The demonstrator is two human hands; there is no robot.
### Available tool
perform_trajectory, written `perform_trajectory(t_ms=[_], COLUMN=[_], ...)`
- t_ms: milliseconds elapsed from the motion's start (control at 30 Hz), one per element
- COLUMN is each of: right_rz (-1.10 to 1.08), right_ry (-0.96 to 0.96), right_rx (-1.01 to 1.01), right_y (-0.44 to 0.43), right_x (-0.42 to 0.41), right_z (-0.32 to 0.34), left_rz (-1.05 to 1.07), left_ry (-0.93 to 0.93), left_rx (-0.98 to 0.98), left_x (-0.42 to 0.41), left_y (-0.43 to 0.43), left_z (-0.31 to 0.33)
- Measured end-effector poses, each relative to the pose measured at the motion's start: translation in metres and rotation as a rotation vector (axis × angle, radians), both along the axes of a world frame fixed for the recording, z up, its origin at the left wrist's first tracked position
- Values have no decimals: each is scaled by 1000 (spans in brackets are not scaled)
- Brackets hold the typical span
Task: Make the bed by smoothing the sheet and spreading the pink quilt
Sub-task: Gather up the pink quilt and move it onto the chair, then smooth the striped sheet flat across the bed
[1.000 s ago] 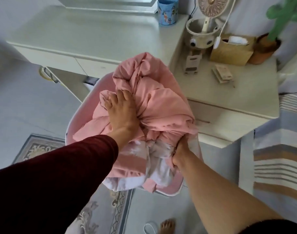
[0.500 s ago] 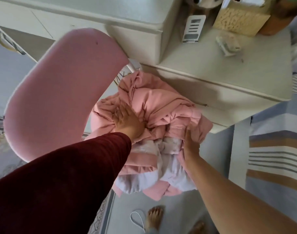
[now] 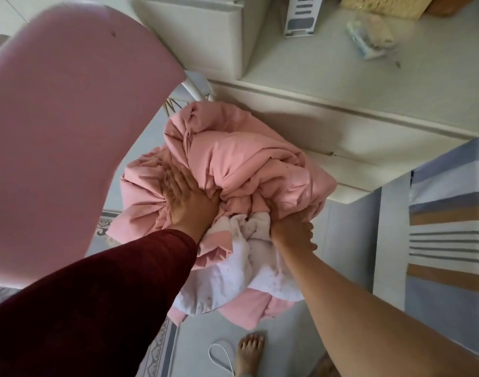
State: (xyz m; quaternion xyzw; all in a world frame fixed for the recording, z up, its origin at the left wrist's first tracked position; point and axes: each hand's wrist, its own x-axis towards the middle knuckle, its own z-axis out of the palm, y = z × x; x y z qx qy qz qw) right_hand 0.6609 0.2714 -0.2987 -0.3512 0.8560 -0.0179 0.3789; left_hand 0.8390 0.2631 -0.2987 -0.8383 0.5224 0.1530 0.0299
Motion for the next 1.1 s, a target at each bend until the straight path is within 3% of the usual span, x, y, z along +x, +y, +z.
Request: perform_trajectory(t_ms=[333, 400, 467, 567, 633, 667, 800, 900, 1100], right_rz=[-65, 15, 154, 487, 592, 603, 605, 568, 278], right_ry=[-124, -103, -18, -53, -266, -338, -307, -202, -53], right_rx=[-104, -189, -406, -608, -477, -399, -376, -410, -347], right_y=[11, 12, 14, 16, 21, 22, 16, 14, 36], right_x=[-24, -30, -35, -39, -46, -50, -75, -109, -212], right_z=[38, 48, 58, 62, 66, 67, 84, 96, 105], left_rz=[-66, -128, -296, -635, -697, -659, -498, -579, -731], left_ry=[24, -6, -62, -104, -165, -166, -81, -75, -16], left_rx=[-270, -423, -517, -246, 3, 37, -113, -187, -233], left_x=[-8, -17, -27, -35, -42, -45, -77, -101, -194], left_y=[-12, -14, -14, -5, -1, -2, -14, -20, -34], left_z=[63, 79, 92, 92, 85, 84, 102, 114, 129])
